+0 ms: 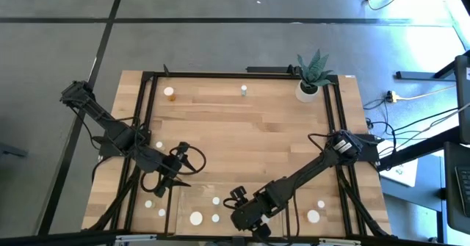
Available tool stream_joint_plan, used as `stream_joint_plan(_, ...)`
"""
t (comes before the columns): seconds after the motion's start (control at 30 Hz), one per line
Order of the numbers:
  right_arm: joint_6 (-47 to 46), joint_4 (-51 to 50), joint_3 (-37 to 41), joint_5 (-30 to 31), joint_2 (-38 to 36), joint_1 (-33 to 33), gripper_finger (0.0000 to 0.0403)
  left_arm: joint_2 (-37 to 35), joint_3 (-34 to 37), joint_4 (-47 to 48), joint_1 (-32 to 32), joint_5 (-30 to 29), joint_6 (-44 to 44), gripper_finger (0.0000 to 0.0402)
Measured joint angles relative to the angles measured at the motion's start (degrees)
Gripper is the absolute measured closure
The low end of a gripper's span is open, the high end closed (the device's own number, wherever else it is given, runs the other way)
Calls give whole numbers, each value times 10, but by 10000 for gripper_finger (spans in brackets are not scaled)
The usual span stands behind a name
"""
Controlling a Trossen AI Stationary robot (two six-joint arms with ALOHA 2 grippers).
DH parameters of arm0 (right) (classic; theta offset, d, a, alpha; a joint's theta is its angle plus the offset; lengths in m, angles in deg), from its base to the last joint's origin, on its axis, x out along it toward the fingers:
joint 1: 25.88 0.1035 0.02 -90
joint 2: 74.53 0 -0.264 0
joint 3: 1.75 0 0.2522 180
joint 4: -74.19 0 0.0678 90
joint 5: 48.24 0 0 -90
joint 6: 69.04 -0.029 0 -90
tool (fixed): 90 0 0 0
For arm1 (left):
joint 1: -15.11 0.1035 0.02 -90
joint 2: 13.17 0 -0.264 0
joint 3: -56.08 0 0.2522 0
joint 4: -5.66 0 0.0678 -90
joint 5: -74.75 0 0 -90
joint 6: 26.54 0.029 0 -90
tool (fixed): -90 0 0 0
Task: Pick and place medicine bottles onto shelf by color
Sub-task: Put the top middle pink pill bottle on the shelf, then put the bottom orange pill bottle on the shelf aligned with the other orange pill bottle
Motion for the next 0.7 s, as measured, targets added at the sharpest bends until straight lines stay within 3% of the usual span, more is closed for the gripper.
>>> stream_joint_plan(0.3,3,0,0,0,-1,-1,203,0,0,0,0,0,0,184)
stream_joint_plan(0.7,3,0,0,0,-1,-4,201,0,0,0,0,1,-41,184)
